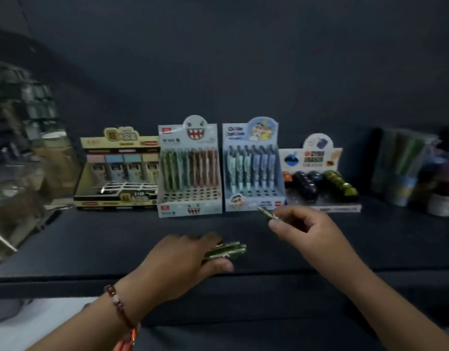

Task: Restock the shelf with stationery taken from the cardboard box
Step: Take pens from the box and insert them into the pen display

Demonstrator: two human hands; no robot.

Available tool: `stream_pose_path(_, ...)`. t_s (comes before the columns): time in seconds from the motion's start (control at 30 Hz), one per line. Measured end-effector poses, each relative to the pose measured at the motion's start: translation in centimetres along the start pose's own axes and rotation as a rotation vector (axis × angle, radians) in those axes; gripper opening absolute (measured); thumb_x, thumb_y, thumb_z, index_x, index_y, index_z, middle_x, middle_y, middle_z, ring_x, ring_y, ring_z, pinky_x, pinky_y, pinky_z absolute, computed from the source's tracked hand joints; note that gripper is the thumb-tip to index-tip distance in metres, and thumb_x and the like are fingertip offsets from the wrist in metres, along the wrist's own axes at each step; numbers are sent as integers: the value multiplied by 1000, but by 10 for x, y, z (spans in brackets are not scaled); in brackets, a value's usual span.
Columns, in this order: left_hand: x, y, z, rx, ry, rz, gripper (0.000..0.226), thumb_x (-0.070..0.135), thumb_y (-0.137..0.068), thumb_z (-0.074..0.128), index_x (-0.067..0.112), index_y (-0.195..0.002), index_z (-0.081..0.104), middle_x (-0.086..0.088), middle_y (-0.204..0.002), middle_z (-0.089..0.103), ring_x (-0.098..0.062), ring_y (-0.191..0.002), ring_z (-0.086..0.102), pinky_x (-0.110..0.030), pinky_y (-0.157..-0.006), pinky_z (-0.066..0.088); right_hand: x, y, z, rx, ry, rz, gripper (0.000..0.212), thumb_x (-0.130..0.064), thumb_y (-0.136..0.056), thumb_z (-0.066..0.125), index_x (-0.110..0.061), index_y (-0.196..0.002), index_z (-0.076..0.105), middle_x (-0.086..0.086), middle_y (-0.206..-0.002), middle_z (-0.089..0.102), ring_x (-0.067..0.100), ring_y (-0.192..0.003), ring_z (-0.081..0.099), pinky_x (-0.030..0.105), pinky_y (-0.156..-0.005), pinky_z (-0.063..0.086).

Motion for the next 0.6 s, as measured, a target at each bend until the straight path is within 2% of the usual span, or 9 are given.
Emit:
stream_pose_path(0.1, -22, -12, -1, 104, -24, -25, 93, 94, -70, -4, 38, -125, 46, 3, -97, 71, -21, -86, 66, -36, -66, 52, 7, -46, 18, -25, -62, -18, 11, -46, -78, 69, -39, -86, 71, -12, -85, 67, 11, -81, 66, 24, -73, 53)
stream_pose_path(0.17, -35, -18, -7, 163, -69, -37, 86, 90, -76, 1, 35, -119, 52, 5, -92, 72, -19, -79, 67, -30, -57, 47, 5, -72, 31, -56, -94, -46, 8, -40, -82, 69, -42, -89, 71, -13, -86, 68, 9, -79, 68, 29, -76, 55)
stream_pose_path(0.27, -57, -24, -18, 224, -150, -50, 76, 83, -85, 11, 32, -118, 57, 9, -88, 72, -15, -70, 67, -22, -51, 37, -6, -106, 50, -130, -163, -109, 28, -24, -90, 65, -49, -102, 66, -7, -85, 68, 6, -75, 69, 20, -69, 56)
stream_pose_path(0.4, -92, -21, -18, 250, -97, -55, 73, 83, -87, 17, 33, -124, 55, 8, -95, 73, -17, -70, 68, -25, -51, 44, -14, -146, 75, -143, -342, -66, 29, -11, -92, 63, -38, -102, 69, 1, -88, 74, 19, -83, 72, 27, -73, 57)
stream_pose_path(0.5, -108, -25, -21, 229, -124, -17, 65, 78, -90, 24, 31, -119, 58, 7, -87, 72, -16, -62, 65, -23, -47, 38, -19, -168, 96, -139, -515, 27, 23, -6, -93, 60, -26, -102, 66, 3, -86, 75, 19, -84, 72, 29, -75, 57)
stream_pose_path(0.6, -126, -34, -26, 231, -173, 64, 65, 76, -92, 24, 26, -113, 60, 6, -76, 71, -14, -54, 64, -22, -43, 44, -31, -186, 113, -108, -576, 41, 19, -6, -94, 59, -21, -102, 66, 4, -86, 75, 18, -85, 71, 29, -77, 57)
Point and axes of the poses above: each hand's wrist, its own y-axis away from the middle knuckle, its own z-axis out of the palm, x = y × z, the point moved 6 cm from there along -y, towards the middle knuckle
